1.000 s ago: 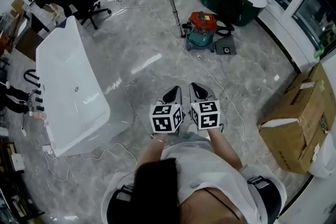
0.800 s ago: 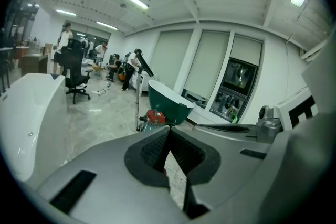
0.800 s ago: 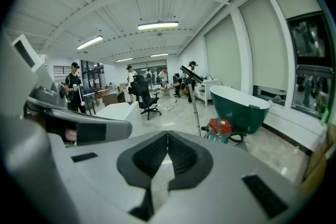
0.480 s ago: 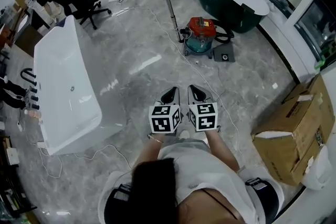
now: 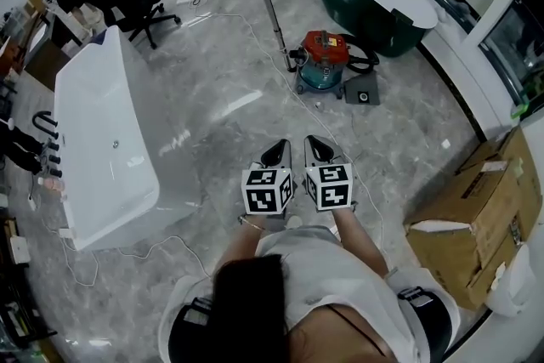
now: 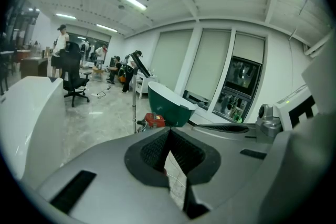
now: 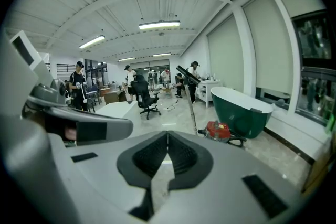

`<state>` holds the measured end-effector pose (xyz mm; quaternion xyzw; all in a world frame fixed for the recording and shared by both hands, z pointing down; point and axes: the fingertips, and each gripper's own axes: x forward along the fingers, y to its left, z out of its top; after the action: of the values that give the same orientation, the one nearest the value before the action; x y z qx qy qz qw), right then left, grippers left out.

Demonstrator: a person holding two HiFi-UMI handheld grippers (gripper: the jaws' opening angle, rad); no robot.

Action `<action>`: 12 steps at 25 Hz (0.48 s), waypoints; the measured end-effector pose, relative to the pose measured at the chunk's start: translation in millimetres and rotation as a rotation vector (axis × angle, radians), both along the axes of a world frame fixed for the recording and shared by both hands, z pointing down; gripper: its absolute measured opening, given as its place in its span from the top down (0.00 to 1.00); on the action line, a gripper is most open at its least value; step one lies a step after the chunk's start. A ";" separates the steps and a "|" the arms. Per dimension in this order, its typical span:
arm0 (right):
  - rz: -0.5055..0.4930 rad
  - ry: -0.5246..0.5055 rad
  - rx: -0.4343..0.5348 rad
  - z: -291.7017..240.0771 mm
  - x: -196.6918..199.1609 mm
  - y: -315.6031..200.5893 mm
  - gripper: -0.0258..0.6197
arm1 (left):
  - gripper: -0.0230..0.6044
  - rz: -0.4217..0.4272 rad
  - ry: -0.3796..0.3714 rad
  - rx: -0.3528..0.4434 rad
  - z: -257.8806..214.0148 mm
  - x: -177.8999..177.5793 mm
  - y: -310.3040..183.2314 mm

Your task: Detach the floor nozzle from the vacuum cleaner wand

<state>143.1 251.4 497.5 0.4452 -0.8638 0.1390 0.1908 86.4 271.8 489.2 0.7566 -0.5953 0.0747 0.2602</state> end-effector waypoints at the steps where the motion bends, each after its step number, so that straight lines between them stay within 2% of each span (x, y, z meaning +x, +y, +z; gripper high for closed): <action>1: -0.004 0.001 -0.003 1.0 0.4 -0.9 0.94 | 0.96 -0.004 0.000 -0.001 0.3 0.8 -0.7; 12: -0.042 0.020 -0.014 4.3 -0.9 -4.6 0.94 | 0.96 -0.061 0.015 -0.007 4.6 -5.2 -4.2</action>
<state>142.2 246.8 501.8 0.4268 -0.8701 0.1366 0.2053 81.3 267.6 493.8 0.7375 -0.6159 0.0631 0.2697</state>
